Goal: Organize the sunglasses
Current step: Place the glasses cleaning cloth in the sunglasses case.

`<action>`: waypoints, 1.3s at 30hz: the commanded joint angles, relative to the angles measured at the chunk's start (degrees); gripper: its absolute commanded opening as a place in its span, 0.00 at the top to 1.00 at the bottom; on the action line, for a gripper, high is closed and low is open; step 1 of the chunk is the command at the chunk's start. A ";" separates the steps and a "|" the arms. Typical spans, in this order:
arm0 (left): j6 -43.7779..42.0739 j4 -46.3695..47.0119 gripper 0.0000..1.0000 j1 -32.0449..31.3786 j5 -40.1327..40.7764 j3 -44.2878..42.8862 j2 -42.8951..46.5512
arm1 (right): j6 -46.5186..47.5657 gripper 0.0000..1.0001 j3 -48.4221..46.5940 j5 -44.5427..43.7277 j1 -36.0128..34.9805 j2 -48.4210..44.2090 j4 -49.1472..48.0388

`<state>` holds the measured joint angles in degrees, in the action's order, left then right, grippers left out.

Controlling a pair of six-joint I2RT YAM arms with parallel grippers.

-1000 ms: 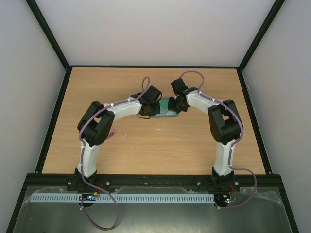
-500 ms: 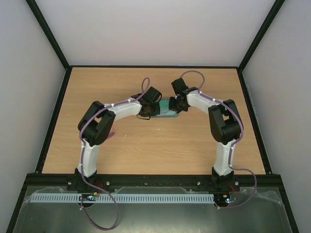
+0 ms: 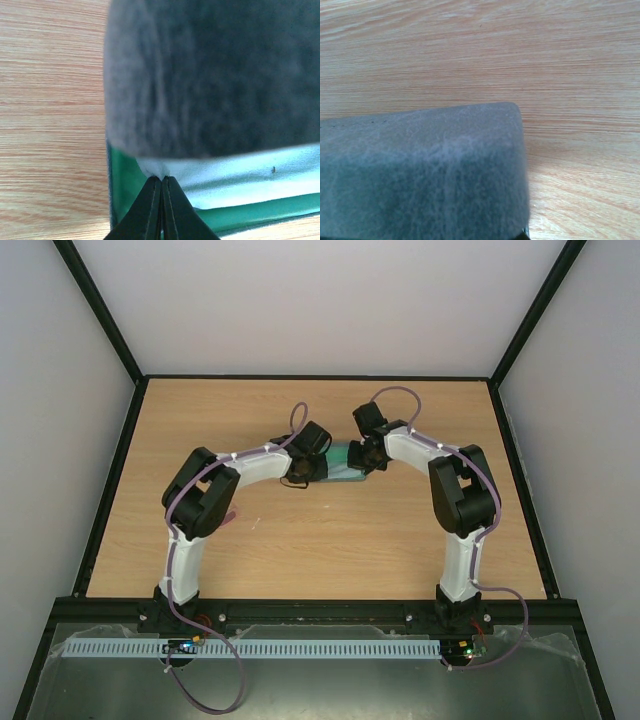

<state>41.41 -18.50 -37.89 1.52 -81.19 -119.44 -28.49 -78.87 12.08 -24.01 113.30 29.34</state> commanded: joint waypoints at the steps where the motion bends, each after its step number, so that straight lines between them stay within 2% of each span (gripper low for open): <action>1: 0.35 -0.42 0.96 0.36 0.51 1.22 -0.84 | 0.45 0.99 1.24 -0.57 0.21 1.00 0.75; 6: 0.57 -0.56 0.92 0.36 0.47 1.06 -0.88 | 0.54 0.97 1.64 0.06 0.26 1.03 0.61; 8: 0.63 -0.69 0.87 0.36 0.50 1.09 -0.60 | 0.54 0.86 1.79 0.14 0.25 0.71 0.60; 9: 0.73 -0.72 0.83 0.35 0.55 1.09 -0.47 | 0.54 0.84 1.86 0.27 0.21 0.51 0.56; 11: 0.78 -0.83 0.75 0.36 0.76 1.12 -0.09 | 0.52 0.83 1.85 0.24 0.21 0.05 0.62; 15: 1.02 -1.12 0.68 0.36 0.95 1.03 0.80 | 0.46 0.80 1.49 0.18 0.24 -1.14 1.14; 20: 1.37 -1.40 0.55 0.41 0.94 1.34 2.10 | 0.06 0.73 1.12 0.01 0.27 -3.01 1.50; 24: 1.66 -1.24 0.47 0.45 0.35 1.48 3.53 | -0.45 0.71 1.64 0.95 0.24 -5.66 1.02; 28: 1.76 -0.91 0.32 0.45 0.02 1.71 5.61 | -1.10 0.69 2.82 1.97 0.21 -8.97 0.49; 34: 1.90 -0.64 0.17 0.45 -0.23 3.08 8.40 | -1.39 0.68 5.25 2.00 0.23 -12.98 0.27; 39: 2.23 0.30 0.15 0.45 -0.21 6.21 11.13 | -1.57 0.68 8.04 3.36 0.19 -14.07 -1.32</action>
<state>43.24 -18.04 -37.85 1.10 -77.71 -111.57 -29.61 -73.45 14.57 -23.99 100.57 28.84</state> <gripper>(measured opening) 0.848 0.316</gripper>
